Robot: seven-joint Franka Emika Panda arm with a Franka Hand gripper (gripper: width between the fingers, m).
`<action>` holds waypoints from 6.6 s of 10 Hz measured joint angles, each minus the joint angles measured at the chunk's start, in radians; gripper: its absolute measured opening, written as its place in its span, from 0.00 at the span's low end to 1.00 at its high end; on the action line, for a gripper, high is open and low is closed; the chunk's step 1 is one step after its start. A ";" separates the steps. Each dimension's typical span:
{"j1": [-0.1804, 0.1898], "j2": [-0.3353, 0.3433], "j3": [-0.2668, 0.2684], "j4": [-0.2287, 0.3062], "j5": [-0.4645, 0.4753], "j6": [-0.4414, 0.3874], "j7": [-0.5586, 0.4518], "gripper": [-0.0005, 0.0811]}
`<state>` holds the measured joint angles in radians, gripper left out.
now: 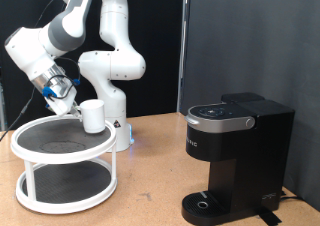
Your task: Make a cup of coffee with the keurig machine
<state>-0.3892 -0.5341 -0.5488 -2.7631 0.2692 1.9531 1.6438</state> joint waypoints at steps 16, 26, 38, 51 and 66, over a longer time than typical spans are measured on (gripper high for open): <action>0.222 0.072 0.210 0.032 0.416 0.302 0.259 0.02; 0.314 0.247 0.343 0.095 0.415 0.422 0.441 0.02; 0.402 0.591 0.537 0.155 0.915 0.775 0.120 0.02; 0.419 0.710 0.652 0.258 1.153 0.859 0.011 0.02; 0.416 0.731 0.653 0.274 1.142 0.864 0.043 0.81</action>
<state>0.0272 0.1965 0.1037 -2.4890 1.4114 2.8173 1.6866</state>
